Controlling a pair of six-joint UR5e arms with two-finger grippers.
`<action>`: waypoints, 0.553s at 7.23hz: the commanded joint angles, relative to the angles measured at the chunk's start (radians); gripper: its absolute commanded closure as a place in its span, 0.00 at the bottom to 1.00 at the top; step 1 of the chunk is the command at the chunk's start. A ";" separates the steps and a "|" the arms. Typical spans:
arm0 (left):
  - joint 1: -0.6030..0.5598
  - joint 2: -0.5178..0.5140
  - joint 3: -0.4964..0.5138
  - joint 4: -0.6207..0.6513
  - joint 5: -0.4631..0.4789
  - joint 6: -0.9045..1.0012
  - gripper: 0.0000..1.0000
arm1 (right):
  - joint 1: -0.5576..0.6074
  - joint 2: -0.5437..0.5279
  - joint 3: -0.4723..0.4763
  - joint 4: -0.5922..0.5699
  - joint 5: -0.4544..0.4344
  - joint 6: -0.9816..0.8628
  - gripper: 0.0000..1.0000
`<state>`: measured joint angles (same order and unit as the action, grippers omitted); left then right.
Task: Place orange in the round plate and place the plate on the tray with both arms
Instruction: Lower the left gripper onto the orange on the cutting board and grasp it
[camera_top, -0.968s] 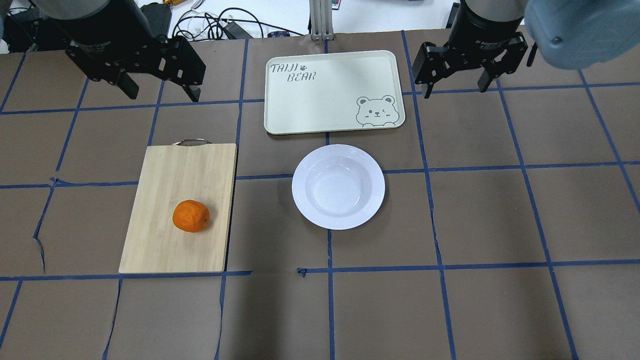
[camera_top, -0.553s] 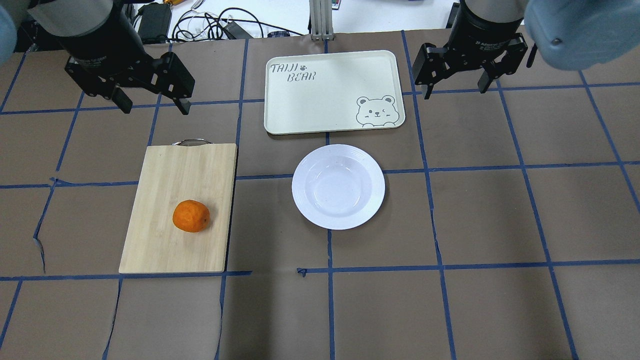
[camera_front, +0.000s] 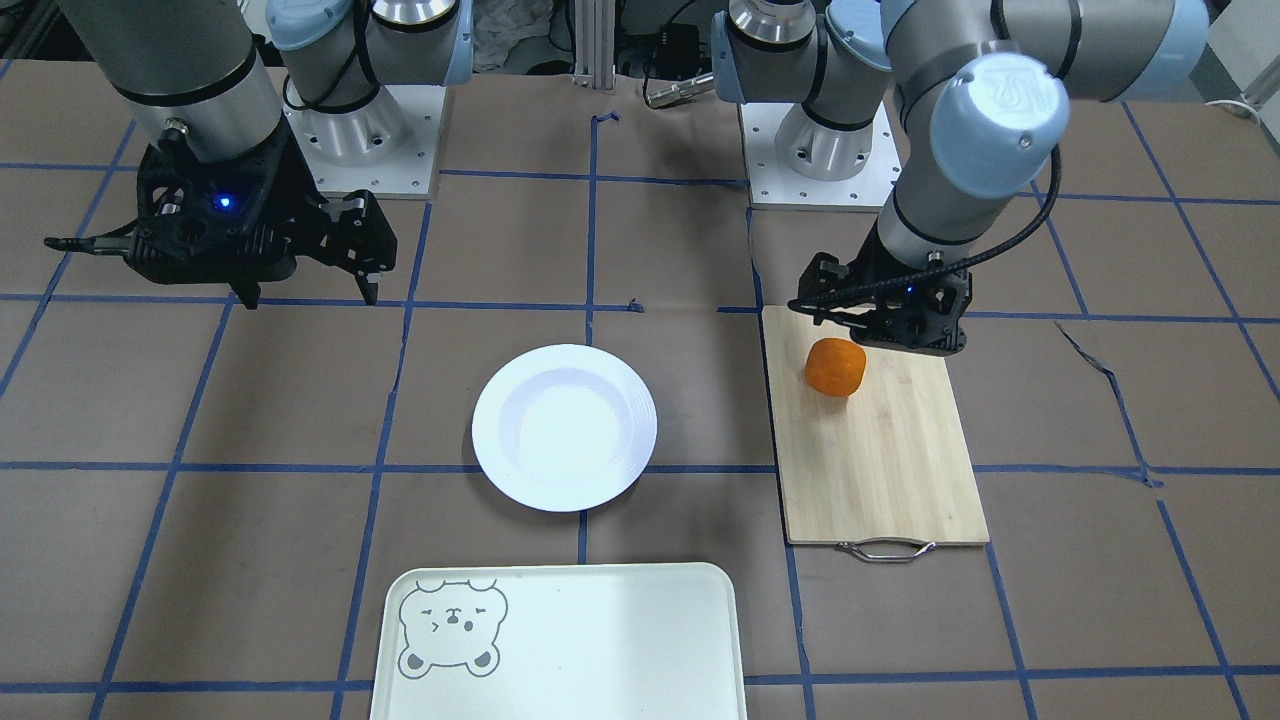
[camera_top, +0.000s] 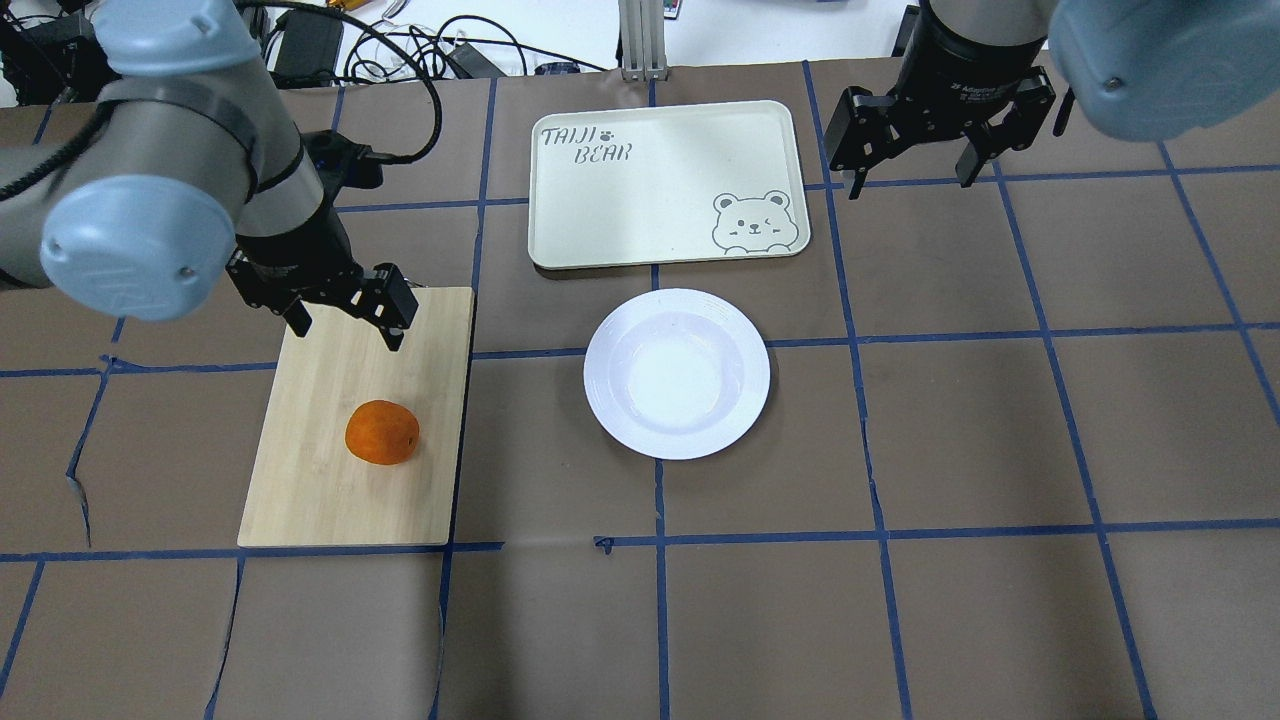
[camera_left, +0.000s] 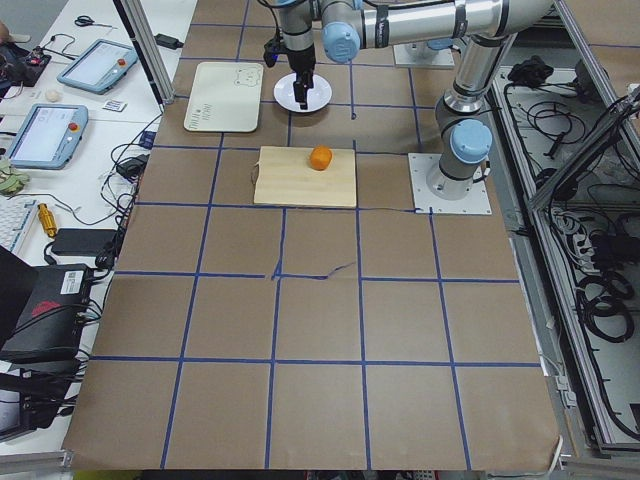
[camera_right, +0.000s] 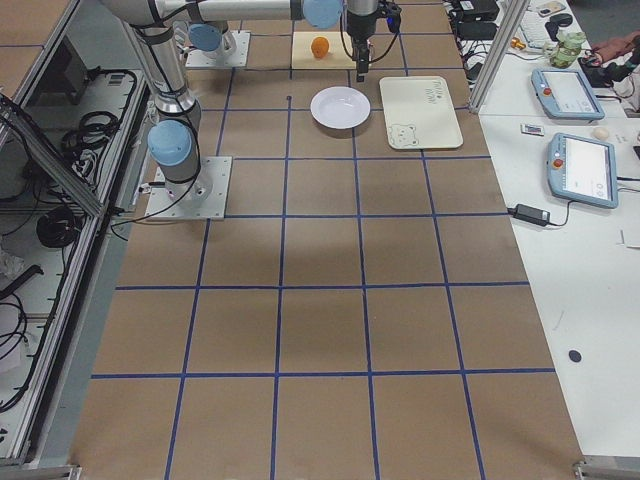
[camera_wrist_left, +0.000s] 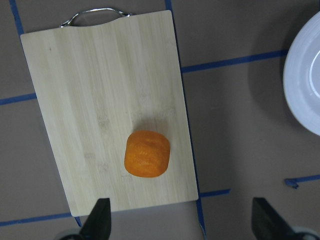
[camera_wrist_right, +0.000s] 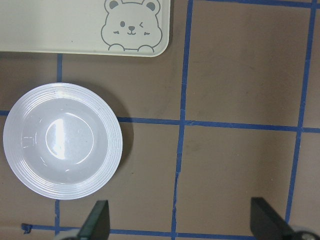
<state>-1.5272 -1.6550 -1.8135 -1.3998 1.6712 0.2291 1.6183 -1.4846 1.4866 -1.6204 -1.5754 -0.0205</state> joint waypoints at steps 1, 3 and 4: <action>0.001 -0.078 -0.128 0.109 0.080 0.077 0.00 | 0.000 0.000 0.000 -0.001 0.000 0.002 0.00; 0.001 -0.138 -0.141 0.119 0.102 0.082 0.00 | 0.000 -0.003 0.000 0.002 0.000 0.004 0.00; 0.001 -0.164 -0.150 0.142 0.099 0.087 0.00 | 0.000 -0.003 0.001 0.002 0.000 0.004 0.00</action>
<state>-1.5264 -1.7838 -1.9538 -1.2796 1.7665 0.3093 1.6184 -1.4874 1.4867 -1.6187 -1.5754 -0.0172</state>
